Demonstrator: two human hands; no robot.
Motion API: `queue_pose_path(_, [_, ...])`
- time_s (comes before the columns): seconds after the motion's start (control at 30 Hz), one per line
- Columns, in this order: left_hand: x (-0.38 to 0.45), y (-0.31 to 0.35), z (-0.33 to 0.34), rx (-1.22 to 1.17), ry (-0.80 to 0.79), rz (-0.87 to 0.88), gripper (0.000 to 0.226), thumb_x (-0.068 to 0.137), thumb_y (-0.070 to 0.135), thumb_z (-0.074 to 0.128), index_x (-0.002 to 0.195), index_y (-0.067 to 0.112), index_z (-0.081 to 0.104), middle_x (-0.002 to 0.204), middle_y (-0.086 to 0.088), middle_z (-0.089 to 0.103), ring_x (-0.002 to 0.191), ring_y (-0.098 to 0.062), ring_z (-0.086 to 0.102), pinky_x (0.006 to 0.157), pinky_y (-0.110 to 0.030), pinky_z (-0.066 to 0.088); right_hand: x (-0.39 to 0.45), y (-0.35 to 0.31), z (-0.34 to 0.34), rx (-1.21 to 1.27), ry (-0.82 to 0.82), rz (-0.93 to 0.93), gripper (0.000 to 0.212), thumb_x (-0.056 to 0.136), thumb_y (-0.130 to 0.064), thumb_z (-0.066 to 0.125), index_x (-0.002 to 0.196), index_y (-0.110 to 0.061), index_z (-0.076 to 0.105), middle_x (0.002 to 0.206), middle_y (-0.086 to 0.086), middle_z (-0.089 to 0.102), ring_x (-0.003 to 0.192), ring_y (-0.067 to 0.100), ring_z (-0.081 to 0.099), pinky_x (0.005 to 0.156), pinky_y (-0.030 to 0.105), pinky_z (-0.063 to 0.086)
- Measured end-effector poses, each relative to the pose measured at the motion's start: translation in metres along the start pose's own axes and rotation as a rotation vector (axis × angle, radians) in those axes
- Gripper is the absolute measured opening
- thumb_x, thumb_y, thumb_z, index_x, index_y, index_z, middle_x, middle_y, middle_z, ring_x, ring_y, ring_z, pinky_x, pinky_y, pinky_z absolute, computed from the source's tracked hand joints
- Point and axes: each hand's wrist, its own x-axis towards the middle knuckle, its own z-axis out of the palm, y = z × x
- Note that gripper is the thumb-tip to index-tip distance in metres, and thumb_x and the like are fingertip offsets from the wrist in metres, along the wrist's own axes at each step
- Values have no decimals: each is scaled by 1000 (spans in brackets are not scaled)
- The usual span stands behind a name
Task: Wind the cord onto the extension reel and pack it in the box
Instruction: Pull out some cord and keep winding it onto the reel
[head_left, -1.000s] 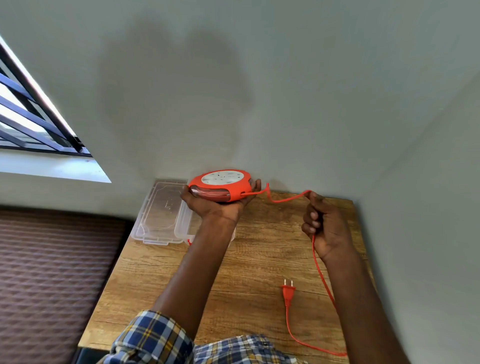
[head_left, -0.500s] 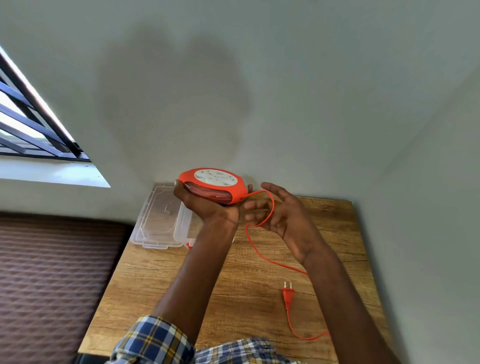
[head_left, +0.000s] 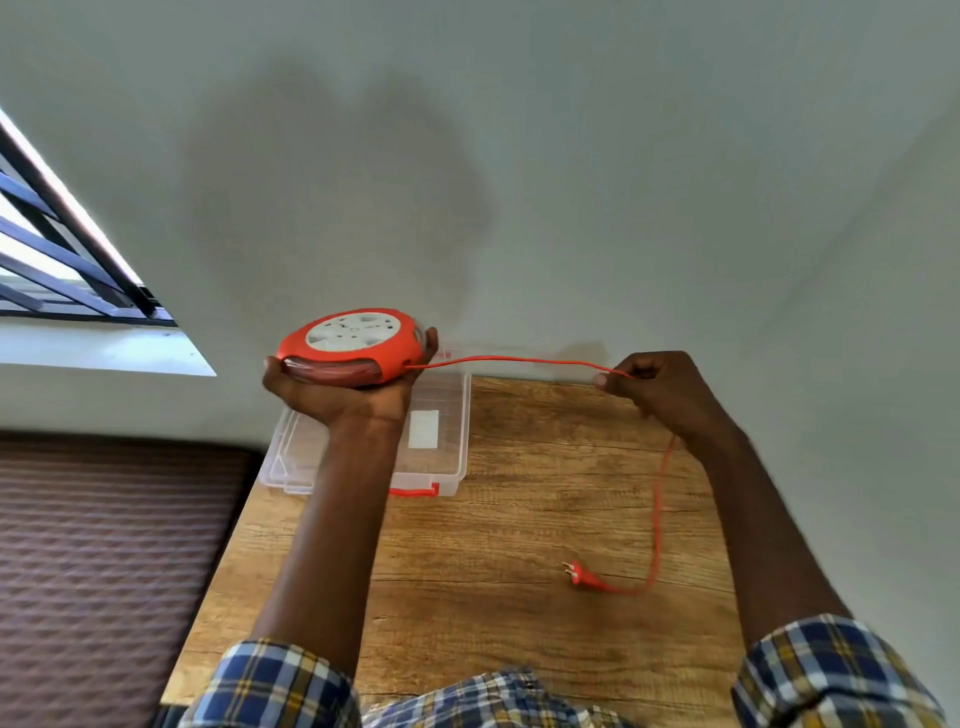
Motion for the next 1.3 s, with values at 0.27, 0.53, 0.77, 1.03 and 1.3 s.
queue_pose_path(0.27, [-15, -3, -5, 98, -2, 7, 97, 78, 89, 42, 138, 17, 65, 142, -27, 62, 125, -54, 58, 91, -72, 49, -7, -4, 46, -646, -227, 29, 64, 86, -7, 68, 144, -29, 53, 144, 12, 48, 138, 29, 46, 108, 36, 36])
queue_pose_path(0.53, [-45, -22, 3, 467, -169, 11, 82, 94, 79, 33, 143, 20, 63, 141, -21, 65, 136, -47, 56, 100, -80, 43, -47, -68, 56, -98, -150, -334, 48, 98, -9, 65, 140, -31, 58, 147, -12, 51, 137, 1, 44, 100, 0, 30])
queue_pose_path(0.77, [-67, -25, 18, 679, -353, -69, 69, 103, 61, 32, 145, 15, 62, 141, -21, 66, 132, -40, 62, 106, -54, 54, -65, -92, 79, -61, -58, -583, 44, 94, 4, 63, 128, -24, 67, 136, -7, 61, 121, 10, 58, 83, 8, 43])
queue_pose_path(1.03, [-65, -4, 20, 707, -401, -368, 76, 98, 69, 49, 150, 15, 57, 150, -24, 58, 137, -44, 56, 110, -57, 49, -79, -90, 78, -363, 6, -591, 63, 93, -1, 67, 142, -39, 57, 143, 1, 46, 131, 20, 45, 99, 30, 51])
queue_pose_path(1.3, [-67, -4, 8, 678, -415, -417, 63, 98, 67, 52, 131, 18, 73, 128, -15, 73, 116, -34, 71, 93, -51, 58, -94, -94, 88, -324, 9, -483, 59, 89, -30, 79, 144, -34, 56, 151, -2, 40, 137, 18, 42, 103, 34, 51])
